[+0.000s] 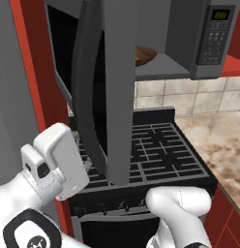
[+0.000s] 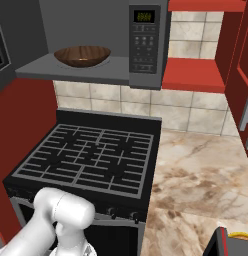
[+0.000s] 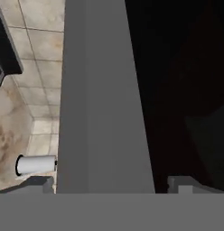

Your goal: Remove the tangerine from the bowl and place it on the small plate. Then place the bowl with only the shrimp in the microwave, close the door, and press the start button to microwave the shrimp.

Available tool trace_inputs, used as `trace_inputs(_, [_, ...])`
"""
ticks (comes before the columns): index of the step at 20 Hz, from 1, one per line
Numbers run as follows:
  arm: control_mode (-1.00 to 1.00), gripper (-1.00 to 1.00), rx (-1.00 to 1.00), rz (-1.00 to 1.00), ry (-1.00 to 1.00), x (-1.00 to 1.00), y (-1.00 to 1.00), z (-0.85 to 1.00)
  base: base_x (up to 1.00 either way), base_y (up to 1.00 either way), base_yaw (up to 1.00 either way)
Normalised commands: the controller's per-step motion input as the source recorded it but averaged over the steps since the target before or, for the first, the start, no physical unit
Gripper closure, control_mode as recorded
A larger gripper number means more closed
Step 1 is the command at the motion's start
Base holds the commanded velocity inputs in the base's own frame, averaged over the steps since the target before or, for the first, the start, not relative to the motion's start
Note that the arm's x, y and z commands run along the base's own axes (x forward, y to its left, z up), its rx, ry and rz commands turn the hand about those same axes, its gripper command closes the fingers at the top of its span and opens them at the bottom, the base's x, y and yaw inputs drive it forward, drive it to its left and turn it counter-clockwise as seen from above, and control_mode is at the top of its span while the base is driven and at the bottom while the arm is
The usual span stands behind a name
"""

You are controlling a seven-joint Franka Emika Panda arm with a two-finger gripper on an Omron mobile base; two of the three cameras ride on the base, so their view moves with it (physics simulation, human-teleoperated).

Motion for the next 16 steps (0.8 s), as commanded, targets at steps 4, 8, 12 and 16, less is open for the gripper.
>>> trace_inputs(4, [-1.00,-1.00,0.22,0.00,0.06,0.03,-1.00,0.41,0.00,0.00,0.00])
trace_inputs(8, [-1.00,-1.00,0.15,0.02,0.13,0.11,-1.00,0.37,0.00,0.00,0.00])
trace_inputs(12, [-1.00,-1.00,0.06,0.16,0.14,0.30,-1.00,0.16,0.00,0.00,0.00])
trace_inputs(16, [-1.00,-1.00,0.10,0.27,0.15,0.56,-1.00,0.09,0.00,0.00,0.00])
